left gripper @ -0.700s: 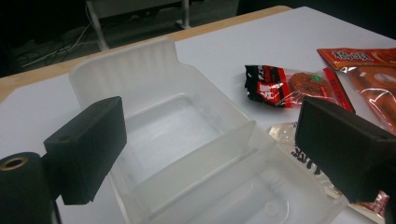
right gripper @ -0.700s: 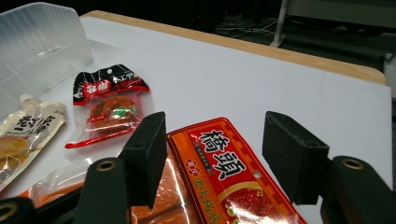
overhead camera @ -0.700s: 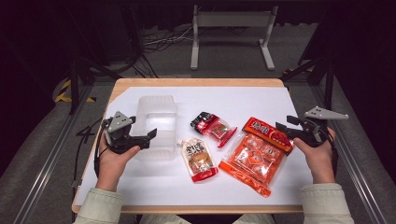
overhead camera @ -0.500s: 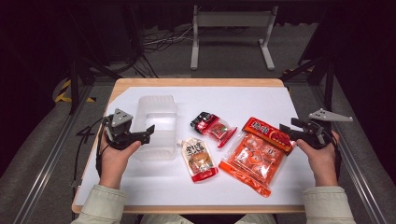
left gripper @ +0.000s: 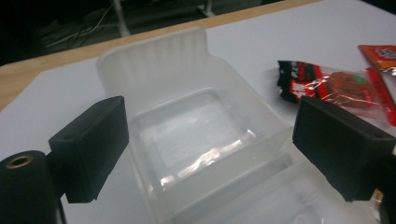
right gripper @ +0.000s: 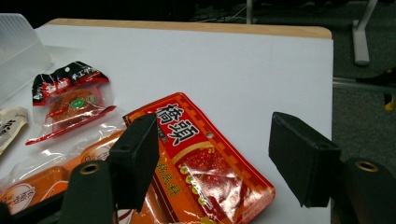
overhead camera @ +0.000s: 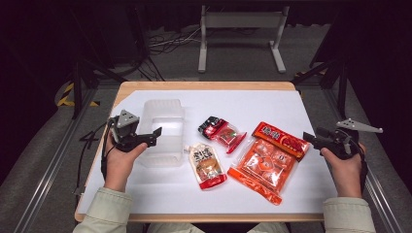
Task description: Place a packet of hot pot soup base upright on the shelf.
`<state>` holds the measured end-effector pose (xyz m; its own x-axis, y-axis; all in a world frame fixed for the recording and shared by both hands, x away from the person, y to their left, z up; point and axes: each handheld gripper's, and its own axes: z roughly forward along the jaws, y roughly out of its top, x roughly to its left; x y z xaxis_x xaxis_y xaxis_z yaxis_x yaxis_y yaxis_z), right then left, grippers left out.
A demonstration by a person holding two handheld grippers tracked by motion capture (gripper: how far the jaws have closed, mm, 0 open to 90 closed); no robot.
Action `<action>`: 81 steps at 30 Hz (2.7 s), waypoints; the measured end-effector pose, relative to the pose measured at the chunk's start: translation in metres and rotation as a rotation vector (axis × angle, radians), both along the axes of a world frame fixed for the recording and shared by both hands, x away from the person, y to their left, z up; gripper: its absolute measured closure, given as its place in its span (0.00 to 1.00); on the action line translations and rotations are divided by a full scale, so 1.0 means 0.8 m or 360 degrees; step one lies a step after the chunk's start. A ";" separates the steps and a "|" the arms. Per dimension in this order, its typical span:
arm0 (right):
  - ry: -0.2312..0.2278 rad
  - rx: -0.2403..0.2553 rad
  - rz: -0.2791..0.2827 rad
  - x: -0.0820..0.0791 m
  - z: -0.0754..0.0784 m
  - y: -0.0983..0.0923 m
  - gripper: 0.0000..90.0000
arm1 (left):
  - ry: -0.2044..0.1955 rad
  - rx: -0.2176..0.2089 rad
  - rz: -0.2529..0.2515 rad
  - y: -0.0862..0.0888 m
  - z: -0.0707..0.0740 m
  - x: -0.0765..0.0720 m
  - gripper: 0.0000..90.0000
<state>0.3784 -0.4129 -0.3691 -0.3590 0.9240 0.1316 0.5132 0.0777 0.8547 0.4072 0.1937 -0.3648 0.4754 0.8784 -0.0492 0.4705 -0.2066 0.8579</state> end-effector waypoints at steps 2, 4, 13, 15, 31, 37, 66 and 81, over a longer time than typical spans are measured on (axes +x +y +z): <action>0.0019 -0.0014 0.0001 0.002 -0.004 -0.002 0.37 | 0.0006 -0.0048 -0.0023 0.003 -0.002 0.001 0.13; 0.0039 0.0000 -0.0007 0.005 -0.010 -0.003 0.36 | -0.0005 -0.0044 -0.0037 0.003 -0.002 0.000 0.13; 0.0124 0.0079 -0.0042 0.016 -0.027 -0.010 0.35 | -0.0032 -0.0024 -0.0091 -0.001 -0.001 -0.004 0.13; 0.0145 0.0047 -0.0071 0.019 -0.034 -0.011 0.33 | -0.0035 -0.0028 -0.0089 -0.001 -0.001 -0.005 0.13; 0.0320 0.0042 -0.0104 0.036 -0.069 -0.020 0.30 | -0.0023 0.0007 -0.0154 -0.008 -0.001 -0.006 0.13; 0.0345 0.0020 -0.0074 0.040 -0.075 -0.016 0.26 | -0.0022 0.0014 -0.0144 -0.006 -0.002 -0.007 0.13; 0.0247 0.0103 0.0350 0.029 -0.061 0.008 0.48 | -0.0019 0.0024 -0.0152 -0.010 -0.001 -0.006 0.12; 0.0210 -0.0049 0.0347 0.035 -0.072 0.019 0.70 | -0.0071 0.0049 -0.0178 -0.009 -0.002 -0.012 0.16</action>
